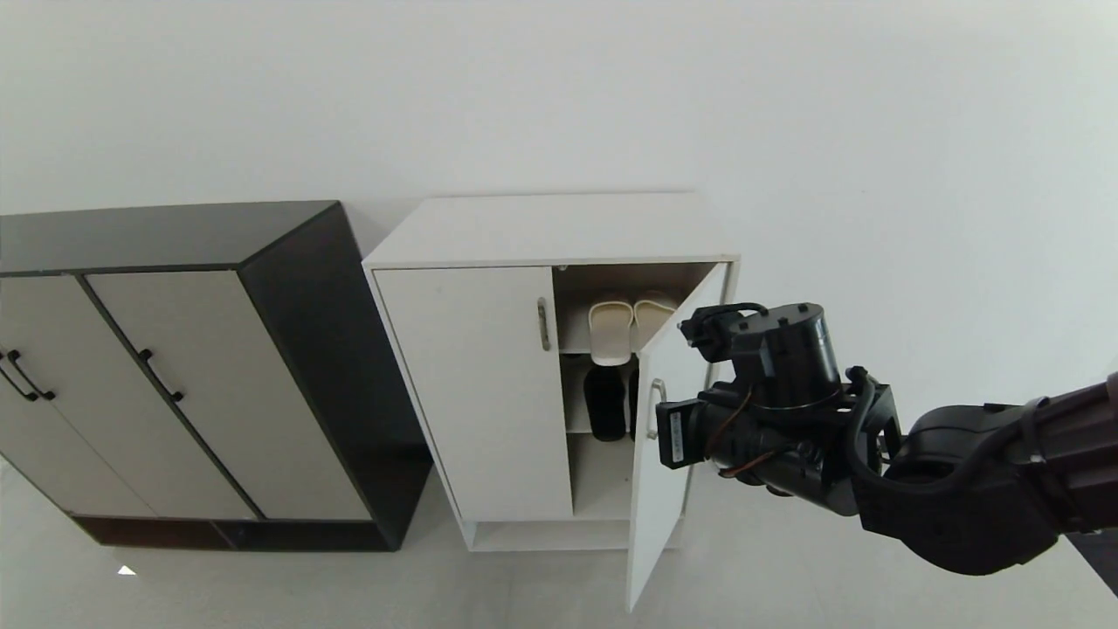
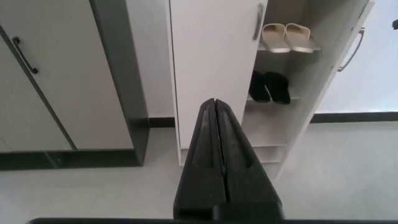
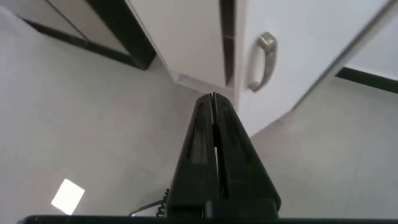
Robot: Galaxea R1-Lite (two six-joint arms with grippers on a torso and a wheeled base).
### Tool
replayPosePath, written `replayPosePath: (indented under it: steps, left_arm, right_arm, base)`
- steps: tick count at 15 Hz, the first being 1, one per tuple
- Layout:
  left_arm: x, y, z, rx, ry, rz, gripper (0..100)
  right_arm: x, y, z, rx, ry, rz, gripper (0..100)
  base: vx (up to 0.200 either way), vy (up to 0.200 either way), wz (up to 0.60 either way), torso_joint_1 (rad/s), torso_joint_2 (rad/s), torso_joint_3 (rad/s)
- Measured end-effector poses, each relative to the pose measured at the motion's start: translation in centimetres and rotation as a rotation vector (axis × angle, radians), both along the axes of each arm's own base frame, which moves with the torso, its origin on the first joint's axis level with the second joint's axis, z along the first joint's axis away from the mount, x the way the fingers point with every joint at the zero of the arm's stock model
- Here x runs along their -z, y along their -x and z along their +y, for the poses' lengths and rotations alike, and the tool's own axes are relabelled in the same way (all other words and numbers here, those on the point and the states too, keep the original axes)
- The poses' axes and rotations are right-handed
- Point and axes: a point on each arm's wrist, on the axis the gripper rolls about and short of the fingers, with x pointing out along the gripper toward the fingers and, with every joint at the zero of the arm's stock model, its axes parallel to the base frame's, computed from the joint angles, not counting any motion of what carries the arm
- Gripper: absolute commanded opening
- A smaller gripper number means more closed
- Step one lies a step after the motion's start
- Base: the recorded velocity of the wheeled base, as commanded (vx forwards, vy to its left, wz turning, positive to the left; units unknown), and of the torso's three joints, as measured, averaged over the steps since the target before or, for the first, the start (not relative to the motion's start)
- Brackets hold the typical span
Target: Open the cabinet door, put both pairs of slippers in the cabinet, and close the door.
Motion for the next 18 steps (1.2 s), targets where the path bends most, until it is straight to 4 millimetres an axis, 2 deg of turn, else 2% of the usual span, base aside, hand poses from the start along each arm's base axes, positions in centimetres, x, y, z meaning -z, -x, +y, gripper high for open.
replayPosePath:
  steps: [6,15,18]
  left_arm:
    - [0.0,0.0,0.0,0.001,-0.001,0.000,0]
    - [0.0,0.0,0.0,0.001,-0.001,0.000,0]
    - [0.0,0.0,0.0,0.002,0.000,0.000,0]
  right_arm:
    - [-0.1,-0.9,-1.8,0.045,0.065,-0.031,0]
    - [-0.2,-1.0,-2.4,0.052,0.094,-0.048,0]
    - [-0.2,-0.9,-2.5,0.050,0.097,-0.049,0]
  base:
    - [0.000,0.000,0.00,0.000,0.00,0.000]
    - [0.200,0.000,0.00,0.002,0.00,0.003]
    - [0.000,0.000,0.00,0.000,0.00,0.000]
